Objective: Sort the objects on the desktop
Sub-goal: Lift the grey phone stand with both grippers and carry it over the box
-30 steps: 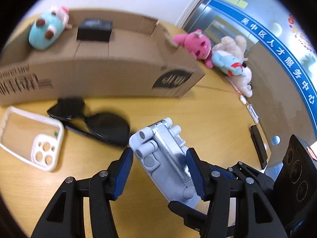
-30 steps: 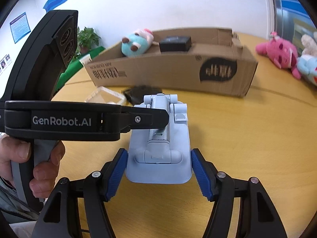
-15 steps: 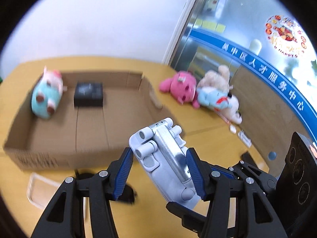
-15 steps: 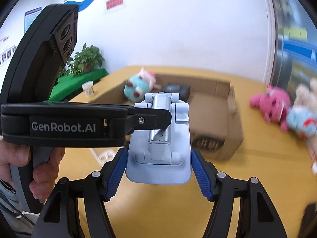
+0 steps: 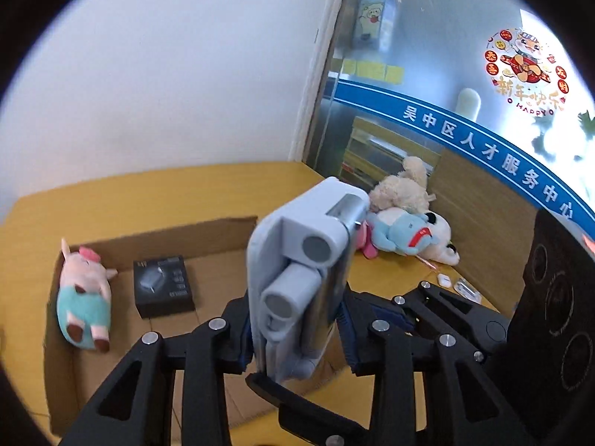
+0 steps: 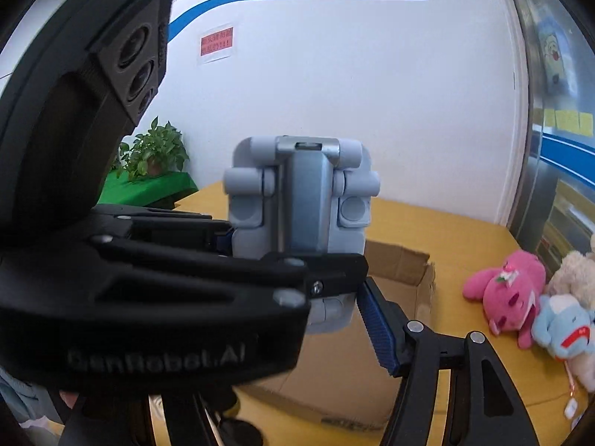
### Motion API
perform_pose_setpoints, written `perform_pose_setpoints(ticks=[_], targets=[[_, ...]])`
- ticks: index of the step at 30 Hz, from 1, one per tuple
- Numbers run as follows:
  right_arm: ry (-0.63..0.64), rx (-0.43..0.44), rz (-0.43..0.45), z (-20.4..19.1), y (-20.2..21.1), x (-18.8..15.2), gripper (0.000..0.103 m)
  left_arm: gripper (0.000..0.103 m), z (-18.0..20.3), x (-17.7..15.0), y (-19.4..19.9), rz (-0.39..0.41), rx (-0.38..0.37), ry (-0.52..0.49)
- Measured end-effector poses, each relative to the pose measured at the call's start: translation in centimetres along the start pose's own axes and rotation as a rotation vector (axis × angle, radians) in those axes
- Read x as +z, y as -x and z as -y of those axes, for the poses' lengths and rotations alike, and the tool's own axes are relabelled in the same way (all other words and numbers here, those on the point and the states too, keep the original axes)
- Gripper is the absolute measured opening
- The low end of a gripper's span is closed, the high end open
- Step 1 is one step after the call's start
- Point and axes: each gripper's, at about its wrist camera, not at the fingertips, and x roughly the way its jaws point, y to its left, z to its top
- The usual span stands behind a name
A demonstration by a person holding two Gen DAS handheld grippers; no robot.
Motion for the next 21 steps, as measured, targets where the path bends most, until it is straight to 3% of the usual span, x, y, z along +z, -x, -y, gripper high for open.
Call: perform_pose_setpoints(ticks=[12, 21], targets=[[-0.077, 0.040, -0.009, 3.2, -4.9, 2.4, 0.063, 0.034, -4.1, 2.7, -3.6, -0.035, -0.057, 0.049], [-0.208, 0.084, -0.067, 7.9, -10.2, 3.0, 0.063, 0.032, -7.6, 4.9, -9.4, -0.127, -0.136, 0.099]])
